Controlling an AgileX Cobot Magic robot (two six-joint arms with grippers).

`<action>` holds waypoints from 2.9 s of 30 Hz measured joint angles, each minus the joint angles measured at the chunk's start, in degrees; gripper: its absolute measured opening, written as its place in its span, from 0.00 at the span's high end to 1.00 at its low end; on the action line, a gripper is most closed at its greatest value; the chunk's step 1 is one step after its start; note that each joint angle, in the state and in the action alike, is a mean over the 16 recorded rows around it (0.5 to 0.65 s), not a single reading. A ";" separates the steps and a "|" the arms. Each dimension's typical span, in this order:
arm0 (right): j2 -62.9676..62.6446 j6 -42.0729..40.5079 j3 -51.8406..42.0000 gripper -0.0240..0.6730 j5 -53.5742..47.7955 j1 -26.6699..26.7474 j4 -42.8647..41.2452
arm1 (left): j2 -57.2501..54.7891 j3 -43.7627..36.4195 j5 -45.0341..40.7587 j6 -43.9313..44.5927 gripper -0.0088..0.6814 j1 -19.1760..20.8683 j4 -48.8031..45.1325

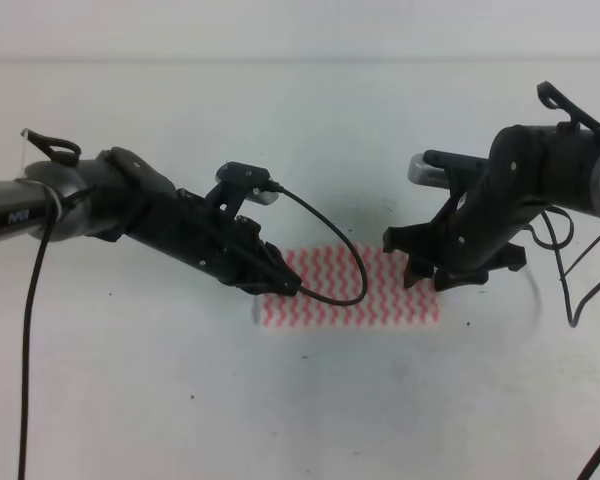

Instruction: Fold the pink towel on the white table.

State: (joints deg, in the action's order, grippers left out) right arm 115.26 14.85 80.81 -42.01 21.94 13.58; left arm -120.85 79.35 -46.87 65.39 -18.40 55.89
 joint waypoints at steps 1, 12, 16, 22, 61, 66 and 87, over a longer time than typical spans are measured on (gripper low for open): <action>0.04 0.00 0.02 0.54 0.00 0.00 0.00 | 0.00 0.00 -0.05 0.01 0.99 0.00 0.00; 0.34 0.00 0.18 0.54 -0.79 -0.01 0.00 | 0.05 0.00 -0.41 0.03 0.99 0.00 0.00; 0.42 0.00 0.21 0.55 -1.16 -0.04 0.00 | 0.03 0.00 -0.45 0.08 0.99 0.00 -0.01; 0.78 0.00 0.32 0.58 -1.71 -0.11 0.00 | 0.05 0.00 -0.50 0.15 0.99 0.00 0.00; 1.31 -0.07 0.78 0.98 -3.47 -0.23 -0.02 | 0.11 -0.01 -0.50 0.53 0.99 0.00 0.02; -0.04 -0.11 0.76 0.98 -2.67 -0.17 -0.03 | 0.13 -0.01 -0.51 0.55 0.99 0.00 0.02; -2.10 -0.25 1.45 0.99 1.77 3.28 2.03 | 0.14 0.04 -0.88 0.68 0.99 0.00 0.09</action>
State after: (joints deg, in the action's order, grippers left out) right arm 113.17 14.60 82.26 -40.24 25.22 15.60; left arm -120.71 79.39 -47.75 66.07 -18.40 55.99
